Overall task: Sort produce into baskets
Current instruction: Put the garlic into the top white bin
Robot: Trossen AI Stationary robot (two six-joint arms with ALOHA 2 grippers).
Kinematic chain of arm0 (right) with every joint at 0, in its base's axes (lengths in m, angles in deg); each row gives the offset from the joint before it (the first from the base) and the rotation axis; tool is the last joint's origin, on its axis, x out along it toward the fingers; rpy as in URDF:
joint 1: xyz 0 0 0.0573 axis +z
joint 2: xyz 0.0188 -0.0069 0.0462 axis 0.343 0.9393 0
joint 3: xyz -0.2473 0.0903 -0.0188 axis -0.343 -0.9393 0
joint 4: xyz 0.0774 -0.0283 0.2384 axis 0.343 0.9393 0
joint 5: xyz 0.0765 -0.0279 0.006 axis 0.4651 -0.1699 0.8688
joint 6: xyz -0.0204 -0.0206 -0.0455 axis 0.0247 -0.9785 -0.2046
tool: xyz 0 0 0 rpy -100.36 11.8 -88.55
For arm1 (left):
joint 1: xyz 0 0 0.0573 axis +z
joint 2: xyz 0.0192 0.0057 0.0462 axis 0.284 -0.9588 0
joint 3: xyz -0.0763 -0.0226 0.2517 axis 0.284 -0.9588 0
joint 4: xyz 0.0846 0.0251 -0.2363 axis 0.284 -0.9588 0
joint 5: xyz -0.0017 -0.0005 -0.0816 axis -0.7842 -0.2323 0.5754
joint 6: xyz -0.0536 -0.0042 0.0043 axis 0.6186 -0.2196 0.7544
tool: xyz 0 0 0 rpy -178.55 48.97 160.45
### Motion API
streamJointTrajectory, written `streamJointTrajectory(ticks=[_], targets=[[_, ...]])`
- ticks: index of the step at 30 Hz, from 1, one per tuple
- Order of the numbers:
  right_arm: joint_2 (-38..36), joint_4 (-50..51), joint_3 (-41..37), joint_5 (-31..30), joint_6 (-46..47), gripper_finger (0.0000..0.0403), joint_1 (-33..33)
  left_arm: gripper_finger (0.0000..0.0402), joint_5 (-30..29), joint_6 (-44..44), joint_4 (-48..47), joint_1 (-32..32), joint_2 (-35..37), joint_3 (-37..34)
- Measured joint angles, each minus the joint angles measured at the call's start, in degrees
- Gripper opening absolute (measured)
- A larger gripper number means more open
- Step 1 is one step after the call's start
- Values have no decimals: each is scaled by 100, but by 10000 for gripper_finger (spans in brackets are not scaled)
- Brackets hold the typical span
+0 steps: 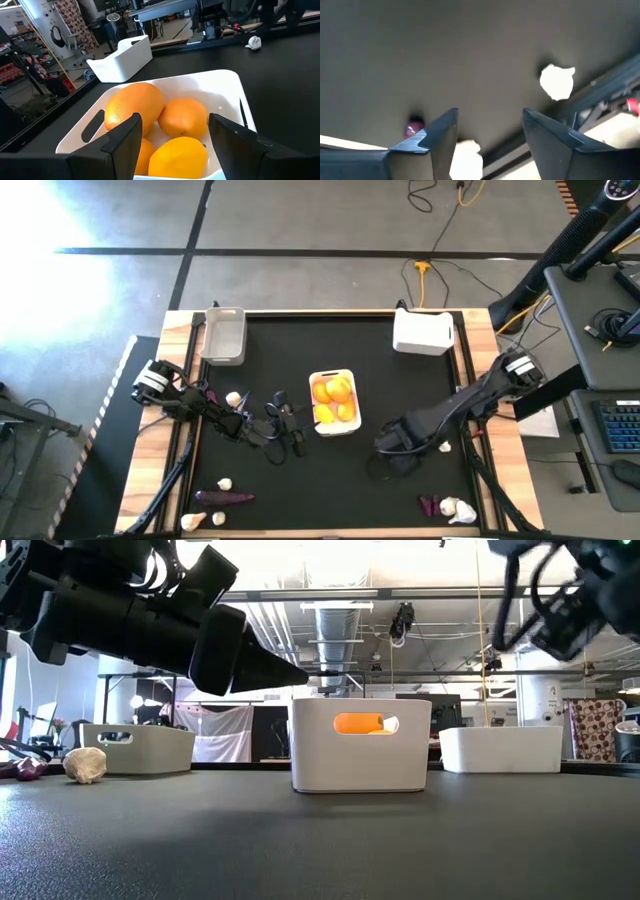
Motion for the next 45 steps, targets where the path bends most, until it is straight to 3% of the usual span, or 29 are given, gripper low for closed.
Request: streamJointTrajectory(ticks=[3, 12, 21, 31, 45], targets=[[96, -7, -157, 261, -103, 237, -21, 212, -1, 0, 3, 0, 0, -2], [190, 4, -630, 278, -357, 293, -21, 212, -4, -4, 4, 0, 0, -2], [190, -120, -1122, 264, -400, 309, -21, 212, -9, -17, 4, 0, 0, -2], [190, -186, -1376, 260, -398, 276, -21, 212, -13, -20, 2, 0, 0, -2], [190, -754, -1337, 258, -396, 165, -21, 212, -13, -20, 0, 0, 0, -2]])
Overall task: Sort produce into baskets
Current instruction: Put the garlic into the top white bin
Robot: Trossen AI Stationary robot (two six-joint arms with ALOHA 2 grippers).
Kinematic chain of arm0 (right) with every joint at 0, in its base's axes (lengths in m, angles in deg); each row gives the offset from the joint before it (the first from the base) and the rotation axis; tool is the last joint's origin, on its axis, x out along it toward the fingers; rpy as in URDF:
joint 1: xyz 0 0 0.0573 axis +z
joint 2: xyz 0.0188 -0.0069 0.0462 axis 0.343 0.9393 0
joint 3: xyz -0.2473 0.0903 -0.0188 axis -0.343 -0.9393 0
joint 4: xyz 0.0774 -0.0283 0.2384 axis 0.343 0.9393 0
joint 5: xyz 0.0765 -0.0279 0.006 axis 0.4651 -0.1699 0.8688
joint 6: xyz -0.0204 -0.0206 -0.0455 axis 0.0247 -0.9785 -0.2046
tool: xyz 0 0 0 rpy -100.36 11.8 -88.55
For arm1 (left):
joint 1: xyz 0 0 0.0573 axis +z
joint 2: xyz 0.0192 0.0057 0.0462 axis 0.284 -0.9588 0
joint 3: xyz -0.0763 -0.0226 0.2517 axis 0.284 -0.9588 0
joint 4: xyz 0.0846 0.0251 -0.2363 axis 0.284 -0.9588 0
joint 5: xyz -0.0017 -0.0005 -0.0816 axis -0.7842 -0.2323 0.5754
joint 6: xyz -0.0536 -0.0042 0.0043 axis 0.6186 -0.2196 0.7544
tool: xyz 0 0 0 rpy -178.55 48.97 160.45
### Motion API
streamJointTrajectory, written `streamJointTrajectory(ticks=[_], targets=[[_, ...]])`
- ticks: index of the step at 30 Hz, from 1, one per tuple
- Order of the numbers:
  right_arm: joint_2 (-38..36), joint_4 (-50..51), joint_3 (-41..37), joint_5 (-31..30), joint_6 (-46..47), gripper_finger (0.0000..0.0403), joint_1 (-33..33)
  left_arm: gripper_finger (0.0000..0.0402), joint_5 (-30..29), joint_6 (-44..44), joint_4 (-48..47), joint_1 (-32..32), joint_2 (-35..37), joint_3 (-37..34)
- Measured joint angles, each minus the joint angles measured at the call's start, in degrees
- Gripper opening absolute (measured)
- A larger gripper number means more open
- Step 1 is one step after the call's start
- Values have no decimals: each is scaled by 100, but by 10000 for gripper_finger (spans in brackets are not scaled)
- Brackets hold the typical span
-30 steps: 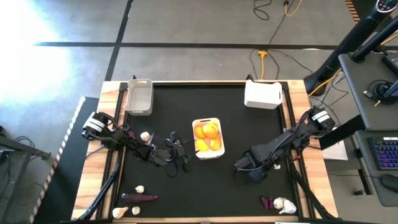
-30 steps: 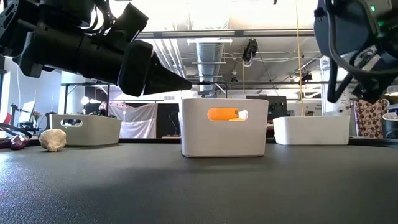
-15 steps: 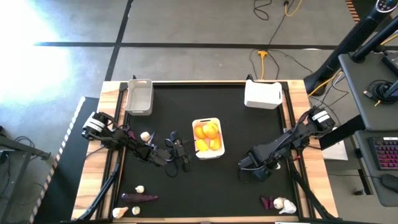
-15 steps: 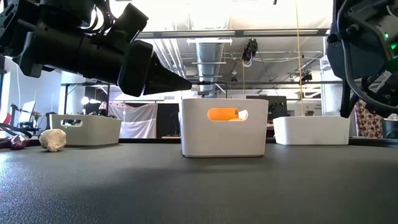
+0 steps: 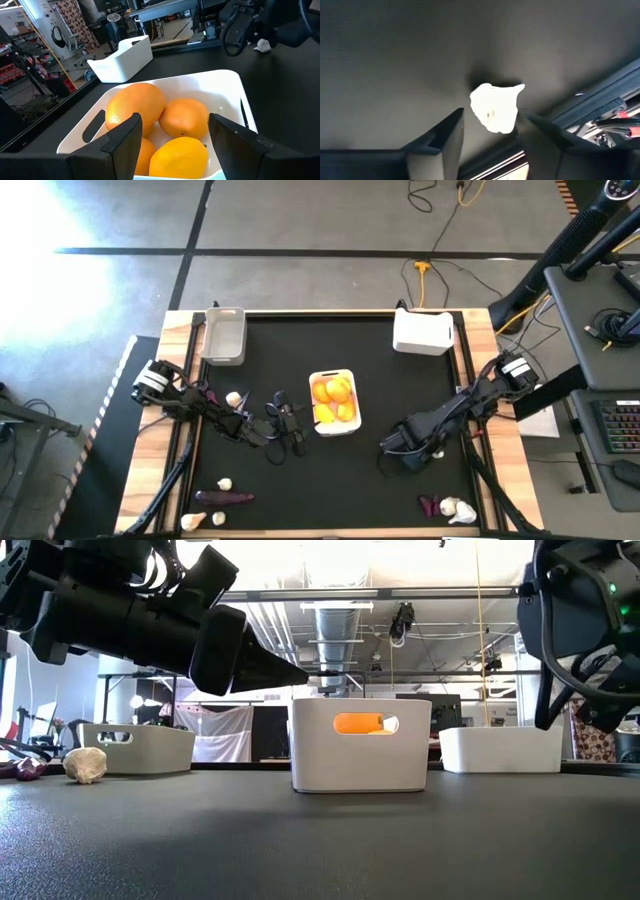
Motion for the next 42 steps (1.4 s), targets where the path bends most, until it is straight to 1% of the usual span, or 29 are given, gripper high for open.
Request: streamJointTrajectory(ticks=[4, 9, 12, 15, 18, 20, 25, 27, 30, 36, 40, 42], targets=[[0, 15, 202, 0, 2, 127, -3, 212, 0, 0, -2, 3, 0, 0], [0, 86, 708, -71, -5, 73, -170, 212, 0, 0, -2, 13, 0, 0], [0, 93, 1123, -346, -57, 42, -361, 212, 0, 0, 0, 20, 0, 0], [0, 94, 1590, -808, -297, 17, -568, 212, 0, 0, 0, 26, 0, 0], [0, 100, 1972, -1408, -542, 11, -686, 212, 0, 0, 2, 26, 0, 0], [0, 115, 2101, -1660, -626, 13, -699, 212, 0, 0, 2, 26, 0, 0], [0, 112, 2127, -1684, -672, 13, -611, 212, 0, 0, 2, 26, 0, 0], [0, 122, 2029, -1526, -413, 13, -500, 212, 0, 0, 2, 26, 0, 0], [15, 120, 1810, -1122, -30, 13, -304, 212, 0, 1, 4, 26, 0, 0], [31, 135, 1060, -63, 615, 13, 133, 212, 0, 2, 4, 26, 0, 0], [31, 134, 560, 739, 691, 13, 366, 212, 0, 4, 4, 26, 0, 0], [31, 136, 343, 1025, 691, 13, 447, 212, 0, 4, 4, 26, 0, 0]])
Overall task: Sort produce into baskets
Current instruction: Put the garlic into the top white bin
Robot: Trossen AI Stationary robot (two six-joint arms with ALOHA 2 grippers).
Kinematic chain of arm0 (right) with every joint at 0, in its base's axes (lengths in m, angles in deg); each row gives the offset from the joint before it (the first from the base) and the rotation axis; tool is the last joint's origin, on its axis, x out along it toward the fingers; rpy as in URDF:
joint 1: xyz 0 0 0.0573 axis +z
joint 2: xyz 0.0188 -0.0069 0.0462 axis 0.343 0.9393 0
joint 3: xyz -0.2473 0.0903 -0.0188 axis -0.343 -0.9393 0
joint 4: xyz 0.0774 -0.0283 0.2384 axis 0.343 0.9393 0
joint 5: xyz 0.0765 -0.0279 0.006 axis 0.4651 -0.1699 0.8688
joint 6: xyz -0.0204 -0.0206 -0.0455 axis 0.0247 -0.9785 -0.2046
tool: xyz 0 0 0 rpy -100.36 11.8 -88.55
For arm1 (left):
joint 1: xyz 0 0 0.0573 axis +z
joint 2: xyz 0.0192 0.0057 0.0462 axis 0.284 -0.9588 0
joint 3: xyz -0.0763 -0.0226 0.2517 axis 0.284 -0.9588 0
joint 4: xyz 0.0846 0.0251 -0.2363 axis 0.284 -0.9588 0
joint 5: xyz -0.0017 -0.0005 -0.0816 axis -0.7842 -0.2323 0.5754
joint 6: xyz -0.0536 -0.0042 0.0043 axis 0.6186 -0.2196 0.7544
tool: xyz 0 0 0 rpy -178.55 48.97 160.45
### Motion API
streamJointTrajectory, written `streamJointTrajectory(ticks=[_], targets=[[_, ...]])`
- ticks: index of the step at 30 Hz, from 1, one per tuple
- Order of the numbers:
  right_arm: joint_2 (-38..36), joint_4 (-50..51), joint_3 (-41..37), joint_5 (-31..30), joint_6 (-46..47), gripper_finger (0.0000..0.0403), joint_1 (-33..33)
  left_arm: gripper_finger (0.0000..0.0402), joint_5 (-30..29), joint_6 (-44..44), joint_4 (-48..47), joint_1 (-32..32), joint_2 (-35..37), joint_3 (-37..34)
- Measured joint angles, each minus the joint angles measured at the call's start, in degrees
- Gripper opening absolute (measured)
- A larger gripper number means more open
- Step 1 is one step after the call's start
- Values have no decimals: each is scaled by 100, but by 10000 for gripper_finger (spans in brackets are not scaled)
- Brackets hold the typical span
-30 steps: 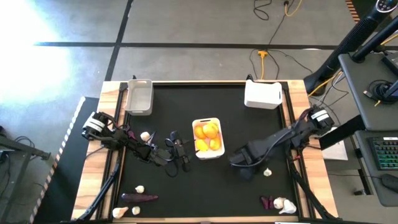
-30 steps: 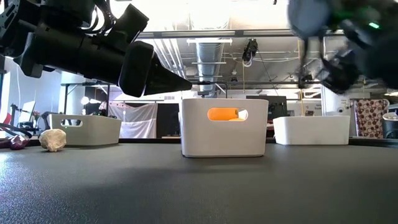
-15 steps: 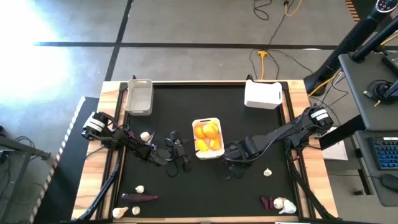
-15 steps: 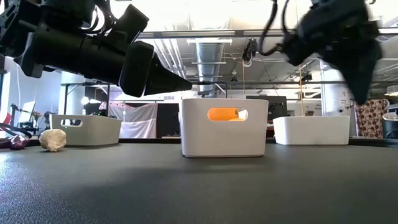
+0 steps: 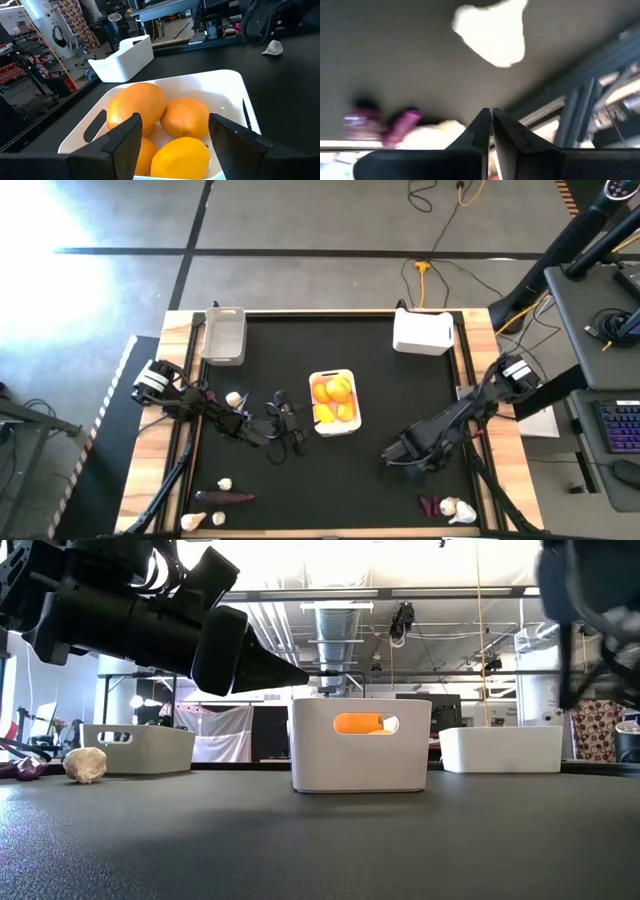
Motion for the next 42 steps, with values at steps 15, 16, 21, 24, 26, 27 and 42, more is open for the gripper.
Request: streamJointTrajectory(ticks=[15, 16, 21, 24, 26, 27, 42], targets=[[0, 6, -477, 21, -393, 13, 165, 212, 0, 0, 0, 0, 0, 0], [0, 0, -477, 1, -393, 13, 167, 212, 0, 0, 0, 0, 0, 0], [0, -69, -477, -13, -254, 13, 183, 212, 0, 0, 0, 0, 0, 0], [0, -137, -475, -12, -687, 13, 182, 212, 0, 0, 0, 0, 0, 0], [0, -134, -475, -9, -1004, 13, 181, 212, 1, 0, 0, 0, -2, 0], [0, -145, -475, -10, -1126, 13, 181, 212, 0, -2, 0, 0, -2, 0], [0, -534, -477, 27, -1144, 74, 181, 212, 0, 0, 0, 0, -2, 0]])
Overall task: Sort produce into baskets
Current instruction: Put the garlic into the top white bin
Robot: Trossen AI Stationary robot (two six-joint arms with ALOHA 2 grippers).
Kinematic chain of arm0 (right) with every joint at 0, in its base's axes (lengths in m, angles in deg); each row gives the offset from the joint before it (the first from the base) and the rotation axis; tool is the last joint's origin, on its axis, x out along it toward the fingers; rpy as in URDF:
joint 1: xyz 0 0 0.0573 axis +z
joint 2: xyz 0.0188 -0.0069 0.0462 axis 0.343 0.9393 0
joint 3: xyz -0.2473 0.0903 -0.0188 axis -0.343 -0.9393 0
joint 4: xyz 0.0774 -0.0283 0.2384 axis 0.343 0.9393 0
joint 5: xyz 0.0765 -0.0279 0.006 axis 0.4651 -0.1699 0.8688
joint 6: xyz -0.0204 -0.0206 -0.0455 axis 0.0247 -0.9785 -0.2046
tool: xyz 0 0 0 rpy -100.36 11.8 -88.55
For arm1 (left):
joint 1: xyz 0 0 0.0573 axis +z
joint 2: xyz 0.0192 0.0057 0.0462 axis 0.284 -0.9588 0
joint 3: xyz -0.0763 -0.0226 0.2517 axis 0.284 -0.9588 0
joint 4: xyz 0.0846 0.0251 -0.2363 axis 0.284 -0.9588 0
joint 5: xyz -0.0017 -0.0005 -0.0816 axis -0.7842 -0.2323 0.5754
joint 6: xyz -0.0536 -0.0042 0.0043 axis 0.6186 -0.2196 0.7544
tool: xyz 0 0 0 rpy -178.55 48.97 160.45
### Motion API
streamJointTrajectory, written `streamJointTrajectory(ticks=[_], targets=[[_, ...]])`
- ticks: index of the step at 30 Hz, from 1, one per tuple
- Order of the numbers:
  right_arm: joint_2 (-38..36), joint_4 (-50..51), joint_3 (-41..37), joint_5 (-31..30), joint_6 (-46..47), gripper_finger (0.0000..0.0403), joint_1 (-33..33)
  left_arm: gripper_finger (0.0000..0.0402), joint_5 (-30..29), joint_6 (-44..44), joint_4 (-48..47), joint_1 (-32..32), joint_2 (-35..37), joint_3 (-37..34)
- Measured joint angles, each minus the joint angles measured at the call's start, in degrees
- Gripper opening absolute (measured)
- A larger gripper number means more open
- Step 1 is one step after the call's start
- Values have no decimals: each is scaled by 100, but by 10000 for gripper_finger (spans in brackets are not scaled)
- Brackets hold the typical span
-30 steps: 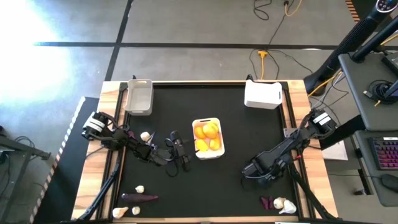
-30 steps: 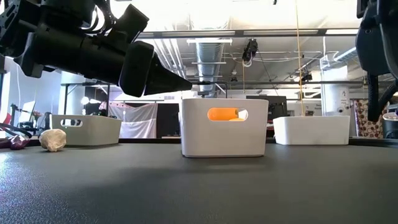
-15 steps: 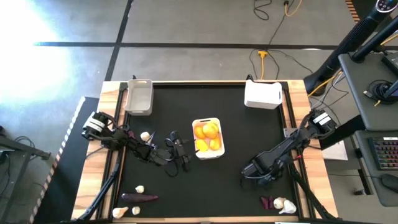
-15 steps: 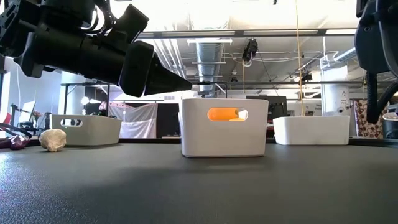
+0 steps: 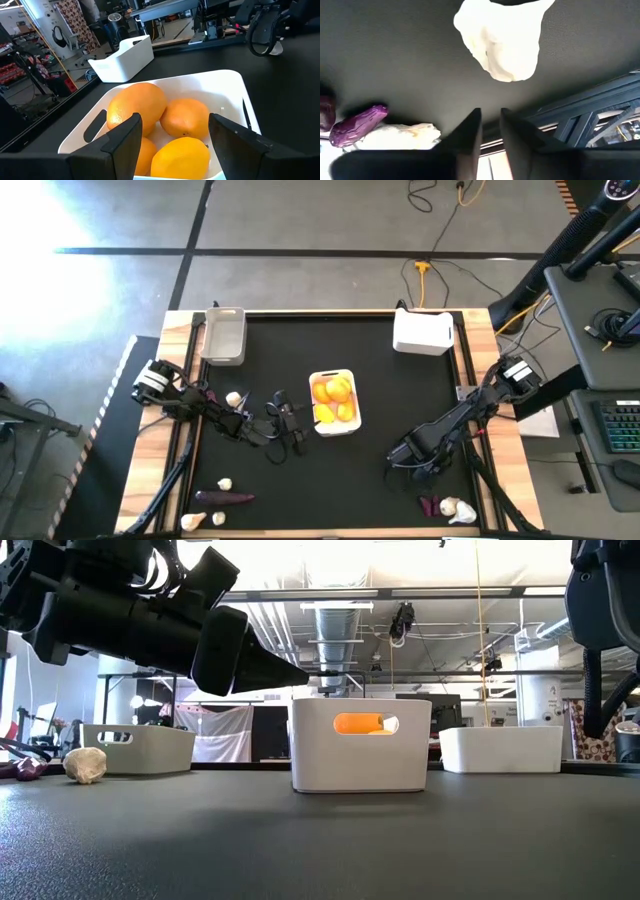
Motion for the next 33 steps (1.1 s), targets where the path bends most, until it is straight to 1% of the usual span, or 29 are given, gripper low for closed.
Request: streamJointTrajectory(ticks=[7, 12, 14, 19, 22, 25, 28, 33], targets=[[0, -23, 0, -3, 2, 170, 0, 212, 0, -1, 1, 0, 0, 0], [0, -31, 0, -59, 3, 222, 0, 212, 2, -2, 0, 0, 0, 0], [-2, -37, 0, -198, 7, 238, 9, 212, 0, 0, 2, 0, 0, 0], [-2, -38, 0, -1040, 274, 280, 95, 212, 0, -2, 0, 0, 0, 0], [-18, -1, 2, -1287, 245, 305, 151, 212, 0, -2, 0, 0, 0, 0], [-20, 20, 2, -1314, 250, 326, 185, 212, 0, 0, 0, 0, 0, 0], [-20, 40, 4, -1342, 445, 342, 251, 212, 0, 0, 0, 0, 0, 0], [-20, 36, 9, -1382, 451, 355, 311, 212, 2, 0, 0, 0, 0, 0]])
